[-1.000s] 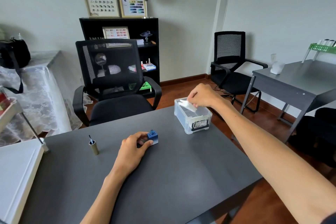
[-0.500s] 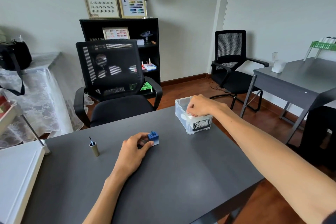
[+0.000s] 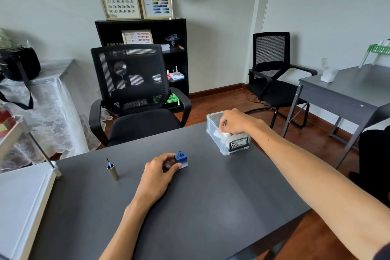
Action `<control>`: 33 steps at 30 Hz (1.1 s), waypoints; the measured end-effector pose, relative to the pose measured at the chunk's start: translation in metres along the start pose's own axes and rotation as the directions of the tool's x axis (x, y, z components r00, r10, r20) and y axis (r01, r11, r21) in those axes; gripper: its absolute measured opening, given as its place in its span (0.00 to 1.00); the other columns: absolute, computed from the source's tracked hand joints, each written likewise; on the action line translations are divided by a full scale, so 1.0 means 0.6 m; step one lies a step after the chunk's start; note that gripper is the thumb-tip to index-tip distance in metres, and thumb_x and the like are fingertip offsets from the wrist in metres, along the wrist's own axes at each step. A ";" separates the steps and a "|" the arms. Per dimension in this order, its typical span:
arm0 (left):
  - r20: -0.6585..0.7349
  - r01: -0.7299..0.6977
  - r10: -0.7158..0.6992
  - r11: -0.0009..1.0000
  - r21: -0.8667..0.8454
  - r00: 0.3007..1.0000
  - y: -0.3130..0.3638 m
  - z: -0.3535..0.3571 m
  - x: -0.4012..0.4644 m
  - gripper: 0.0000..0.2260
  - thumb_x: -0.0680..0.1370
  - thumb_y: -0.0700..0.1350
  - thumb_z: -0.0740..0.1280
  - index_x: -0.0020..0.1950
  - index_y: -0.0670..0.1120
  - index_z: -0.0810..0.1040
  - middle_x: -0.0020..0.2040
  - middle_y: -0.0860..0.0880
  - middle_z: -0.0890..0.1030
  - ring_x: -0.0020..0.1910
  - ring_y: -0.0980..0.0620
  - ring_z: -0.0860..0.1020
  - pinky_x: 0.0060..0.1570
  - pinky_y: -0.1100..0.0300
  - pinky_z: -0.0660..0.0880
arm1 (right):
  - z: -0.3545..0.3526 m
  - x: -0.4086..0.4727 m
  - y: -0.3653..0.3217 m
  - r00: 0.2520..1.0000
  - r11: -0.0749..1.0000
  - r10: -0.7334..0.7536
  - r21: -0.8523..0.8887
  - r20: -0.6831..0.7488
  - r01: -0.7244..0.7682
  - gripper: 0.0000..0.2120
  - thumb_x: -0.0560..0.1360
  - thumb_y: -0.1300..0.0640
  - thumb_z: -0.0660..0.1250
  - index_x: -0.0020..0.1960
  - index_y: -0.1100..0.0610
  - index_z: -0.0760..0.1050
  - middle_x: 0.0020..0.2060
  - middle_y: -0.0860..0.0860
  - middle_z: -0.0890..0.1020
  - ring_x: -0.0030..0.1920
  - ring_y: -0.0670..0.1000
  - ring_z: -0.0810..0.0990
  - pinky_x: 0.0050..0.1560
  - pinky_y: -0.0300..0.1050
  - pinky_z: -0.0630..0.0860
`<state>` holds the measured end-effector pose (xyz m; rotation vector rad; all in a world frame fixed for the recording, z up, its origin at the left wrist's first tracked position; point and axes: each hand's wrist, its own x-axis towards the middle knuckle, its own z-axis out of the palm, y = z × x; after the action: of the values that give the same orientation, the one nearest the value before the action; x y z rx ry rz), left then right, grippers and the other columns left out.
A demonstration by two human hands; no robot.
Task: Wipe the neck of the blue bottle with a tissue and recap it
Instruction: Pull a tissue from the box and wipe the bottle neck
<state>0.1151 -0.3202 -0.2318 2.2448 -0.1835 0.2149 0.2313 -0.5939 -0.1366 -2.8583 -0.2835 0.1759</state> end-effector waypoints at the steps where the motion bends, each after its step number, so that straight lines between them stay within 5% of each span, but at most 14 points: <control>1: 0.001 0.003 -0.003 1.000 0.000 1.000 0.000 0.000 0.000 0.10 0.78 0.49 0.71 0.59 0.55 0.80 0.46 0.58 0.82 0.46 0.62 0.79 0.43 0.76 0.69 | -0.001 0.000 0.001 1.000 1.000 0.004 0.001 0.000 -0.004 0.13 0.75 0.62 0.63 0.39 0.53 0.84 0.35 0.48 0.82 0.27 0.49 0.77 0.32 0.42 0.74; 4: 0.002 0.003 -0.003 1.000 -0.001 1.000 -0.002 0.000 0.000 0.10 0.78 0.49 0.71 0.59 0.54 0.80 0.46 0.58 0.82 0.45 0.62 0.79 0.43 0.75 0.70 | -0.006 0.000 0.003 1.000 1.000 0.014 0.013 -0.007 -0.014 0.12 0.75 0.63 0.64 0.40 0.55 0.84 0.36 0.50 0.84 0.27 0.51 0.80 0.32 0.43 0.76; 9: 0.003 0.001 -0.001 1.000 0.001 1.000 -0.002 0.000 0.000 0.10 0.78 0.49 0.71 0.60 0.54 0.80 0.46 0.59 0.82 0.45 0.60 0.79 0.44 0.74 0.70 | -0.025 -0.006 0.005 0.999 1.000 -0.018 -0.003 -0.031 0.018 0.11 0.77 0.59 0.68 0.38 0.51 0.84 0.39 0.52 0.85 0.42 0.57 0.85 0.47 0.53 0.83; 14: -0.005 -0.009 0.009 1.000 0.003 1.000 -0.002 0.000 0.000 0.10 0.78 0.48 0.71 0.59 0.54 0.80 0.45 0.59 0.82 0.45 0.64 0.78 0.42 0.77 0.70 | -0.045 -0.011 0.014 0.991 0.998 -0.011 0.053 -0.137 0.018 0.11 0.76 0.60 0.70 0.37 0.54 0.86 0.23 0.38 0.77 0.25 0.36 0.76 0.30 0.39 0.75; 18: -0.006 -0.011 0.011 1.000 -0.003 1.000 -0.002 0.000 -0.001 0.09 0.78 0.48 0.71 0.58 0.55 0.81 0.44 0.60 0.82 0.45 0.65 0.77 0.41 0.78 0.70 | -0.056 -0.015 0.013 0.980 0.996 -0.021 0.078 -0.199 0.037 0.12 0.73 0.61 0.69 0.32 0.57 0.84 0.28 0.49 0.83 0.29 0.43 0.79 0.37 0.48 0.82; 22: -0.010 -0.010 0.010 1.000 -0.001 1.000 -0.001 0.001 0.000 0.09 0.78 0.48 0.71 0.58 0.55 0.80 0.44 0.60 0.82 0.45 0.66 0.77 0.41 0.78 0.70 | -0.058 -0.014 0.012 0.964 0.992 -0.039 0.109 -0.262 0.070 0.16 0.75 0.60 0.70 0.29 0.50 0.82 0.25 0.42 0.82 0.28 0.39 0.81 0.35 0.39 0.79; 24: -0.007 -0.012 0.012 1.000 -0.003 1.000 -0.001 0.001 0.000 0.09 0.78 0.48 0.71 0.58 0.54 0.80 0.44 0.60 0.82 0.45 0.66 0.77 0.40 0.78 0.70 | -0.052 -0.013 0.013 0.957 0.992 -0.045 0.098 -0.288 0.076 0.12 0.75 0.60 0.70 0.33 0.55 0.85 0.27 0.43 0.82 0.28 0.39 0.79 0.32 0.36 0.74; 27: -0.007 -0.011 0.011 1.000 -0.006 1.000 -0.003 0.000 0.000 0.09 0.78 0.48 0.71 0.58 0.55 0.80 0.44 0.60 0.82 0.45 0.66 0.77 0.40 0.79 0.69 | -0.039 -0.019 0.009 0.975 0.998 -0.066 -0.028 -0.214 0.061 0.10 0.74 0.61 0.67 0.39 0.64 0.84 0.35 0.58 0.85 0.27 0.47 0.73 0.28 0.41 0.72; 30: -0.006 -0.015 0.015 1.000 -0.010 1.000 -0.003 0.001 0.000 0.09 0.78 0.48 0.71 0.57 0.56 0.80 0.44 0.60 0.82 0.45 0.66 0.77 0.40 0.78 0.70 | -0.040 -0.032 0.005 0.963 0.992 -0.056 -0.124 -0.263 0.024 0.11 0.75 0.58 0.66 0.38 0.59 0.84 0.35 0.54 0.84 0.31 0.52 0.79 0.27 0.39 0.70; 33: 0.001 -0.011 0.011 1.000 -0.009 1.000 -0.003 0.001 0.000 0.08 0.78 0.48 0.71 0.57 0.56 0.80 0.45 0.59 0.82 0.46 0.66 0.77 0.41 0.77 0.70 | -0.030 -0.039 -0.003 0.946 0.953 -0.070 -0.302 -0.315 -0.030 0.09 0.76 0.59 0.64 0.38 0.54 0.80 0.40 0.53 0.83 0.40 0.59 0.82 0.40 0.48 0.75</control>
<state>0.1153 -0.3194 -0.2333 2.2354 -0.1969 0.2181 0.2106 -0.6017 -0.1164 -3.1176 -0.2934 -0.3726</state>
